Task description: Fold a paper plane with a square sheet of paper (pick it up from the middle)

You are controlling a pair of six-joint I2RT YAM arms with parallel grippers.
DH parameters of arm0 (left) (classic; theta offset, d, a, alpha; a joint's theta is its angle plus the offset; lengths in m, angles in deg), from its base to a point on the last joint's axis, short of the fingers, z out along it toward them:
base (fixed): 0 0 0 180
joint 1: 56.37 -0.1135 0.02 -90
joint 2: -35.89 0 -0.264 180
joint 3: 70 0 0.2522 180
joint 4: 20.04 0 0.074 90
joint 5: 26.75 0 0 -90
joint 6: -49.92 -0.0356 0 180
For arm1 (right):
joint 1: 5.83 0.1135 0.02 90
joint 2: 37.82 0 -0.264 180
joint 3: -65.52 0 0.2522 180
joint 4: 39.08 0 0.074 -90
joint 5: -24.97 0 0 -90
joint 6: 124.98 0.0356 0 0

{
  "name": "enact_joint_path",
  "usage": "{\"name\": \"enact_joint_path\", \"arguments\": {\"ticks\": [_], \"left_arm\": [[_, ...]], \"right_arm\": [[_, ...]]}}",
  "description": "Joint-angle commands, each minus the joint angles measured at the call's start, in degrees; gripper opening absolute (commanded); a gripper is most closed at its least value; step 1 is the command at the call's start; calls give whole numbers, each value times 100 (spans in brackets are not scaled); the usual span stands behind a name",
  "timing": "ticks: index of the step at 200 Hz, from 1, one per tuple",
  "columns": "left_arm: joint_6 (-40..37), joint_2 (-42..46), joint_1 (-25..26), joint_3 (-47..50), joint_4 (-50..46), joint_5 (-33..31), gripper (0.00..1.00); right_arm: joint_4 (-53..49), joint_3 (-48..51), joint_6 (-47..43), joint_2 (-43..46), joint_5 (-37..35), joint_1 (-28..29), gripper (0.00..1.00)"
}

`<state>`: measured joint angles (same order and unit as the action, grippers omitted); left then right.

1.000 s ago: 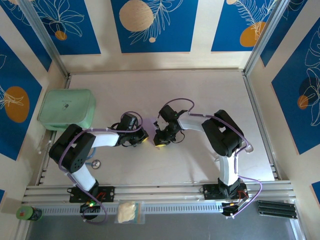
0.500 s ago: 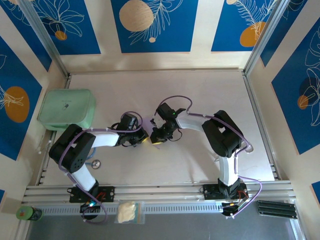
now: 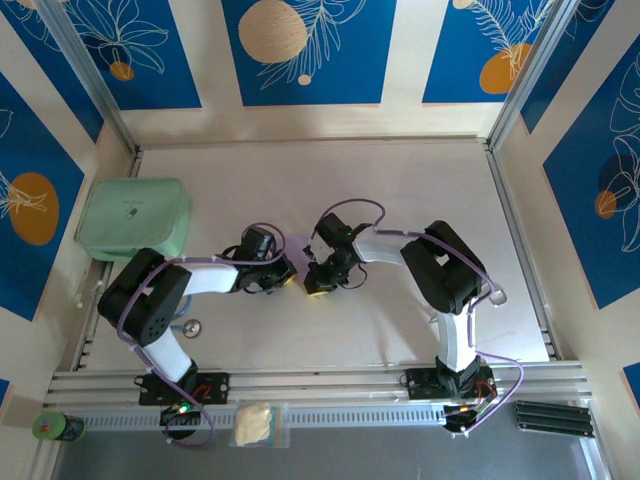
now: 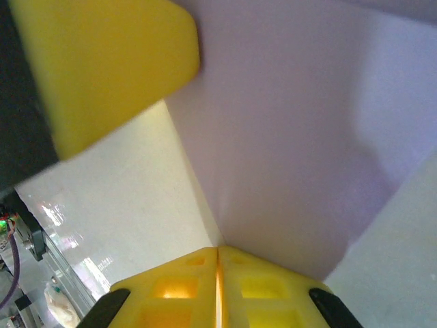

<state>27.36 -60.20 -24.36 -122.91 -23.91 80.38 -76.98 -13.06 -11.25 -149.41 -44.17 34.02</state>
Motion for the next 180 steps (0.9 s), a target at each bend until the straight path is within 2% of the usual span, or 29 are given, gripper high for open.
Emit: {"name": "enact_joint_path", "arguments": {"ticks": [1, 56, 87, 116, 180], "left_arm": [[-40, -226, -34, 171, -710, -324, 5], [-63, -218, -39, 160, -620, -236, 6], [-72, -220, -39, 152, -561, -201, 5], [-85, -249, -37, 145, -507, -144, 5], [-81, -206, -45, 141, -378, -60, 6]], "right_arm": [[-521, 332, -115, 167, 107, -60, 11], [-356, 233, 86, 464, 501, -162, 11], [2, 30, 396, 700, 303, -242, 11], [-195, -269, 331, 370, -98, -209, 11], [-225, -419, 249, -124, -261, 29, 10]]}}
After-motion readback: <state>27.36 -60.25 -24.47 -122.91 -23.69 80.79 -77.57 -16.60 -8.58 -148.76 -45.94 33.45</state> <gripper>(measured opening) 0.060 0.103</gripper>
